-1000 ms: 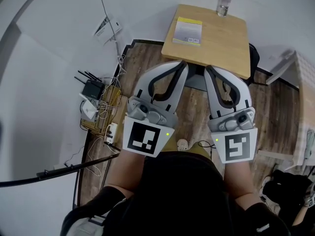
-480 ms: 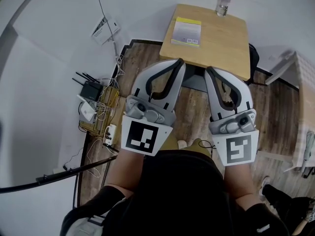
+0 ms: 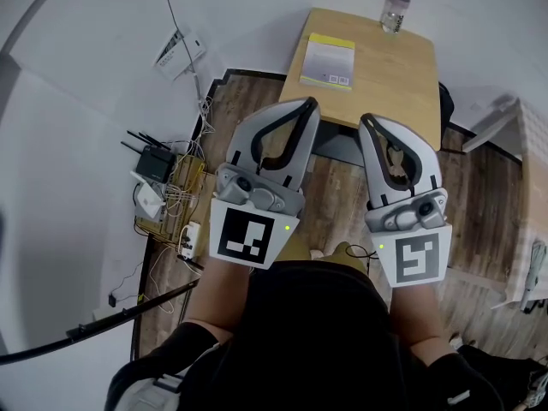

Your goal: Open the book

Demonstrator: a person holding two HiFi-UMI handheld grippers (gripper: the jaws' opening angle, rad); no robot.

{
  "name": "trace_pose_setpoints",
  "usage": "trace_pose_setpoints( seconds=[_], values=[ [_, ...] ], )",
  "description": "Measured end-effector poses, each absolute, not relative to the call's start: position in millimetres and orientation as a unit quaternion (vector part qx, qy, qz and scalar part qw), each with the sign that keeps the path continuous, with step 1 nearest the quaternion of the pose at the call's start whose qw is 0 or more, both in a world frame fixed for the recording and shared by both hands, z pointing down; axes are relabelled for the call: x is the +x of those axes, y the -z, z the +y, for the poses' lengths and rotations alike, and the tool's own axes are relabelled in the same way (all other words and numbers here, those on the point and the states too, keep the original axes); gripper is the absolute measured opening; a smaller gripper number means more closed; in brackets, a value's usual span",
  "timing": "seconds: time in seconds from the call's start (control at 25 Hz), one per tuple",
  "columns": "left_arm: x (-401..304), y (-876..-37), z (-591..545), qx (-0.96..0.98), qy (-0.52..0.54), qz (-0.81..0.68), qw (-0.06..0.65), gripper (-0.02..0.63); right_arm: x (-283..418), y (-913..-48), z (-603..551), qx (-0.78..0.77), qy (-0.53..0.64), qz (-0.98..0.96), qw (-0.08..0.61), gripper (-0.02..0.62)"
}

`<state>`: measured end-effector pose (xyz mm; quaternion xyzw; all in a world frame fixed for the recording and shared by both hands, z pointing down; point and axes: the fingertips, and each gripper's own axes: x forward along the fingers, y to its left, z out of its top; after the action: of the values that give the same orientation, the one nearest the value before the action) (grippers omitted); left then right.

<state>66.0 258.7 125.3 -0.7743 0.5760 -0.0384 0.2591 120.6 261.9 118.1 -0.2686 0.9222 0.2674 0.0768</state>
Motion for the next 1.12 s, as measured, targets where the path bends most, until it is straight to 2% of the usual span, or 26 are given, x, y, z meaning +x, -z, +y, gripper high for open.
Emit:
trace_pose_setpoints(
  seconds=[1.12],
  values=[
    [-3.7, -139.4, 165.1, -0.788, 0.046, 0.562, 0.246, 0.011, 45.4, -142.2, 163.8, -0.288, -0.263, 0.92, 0.035, 0.028]
  ],
)
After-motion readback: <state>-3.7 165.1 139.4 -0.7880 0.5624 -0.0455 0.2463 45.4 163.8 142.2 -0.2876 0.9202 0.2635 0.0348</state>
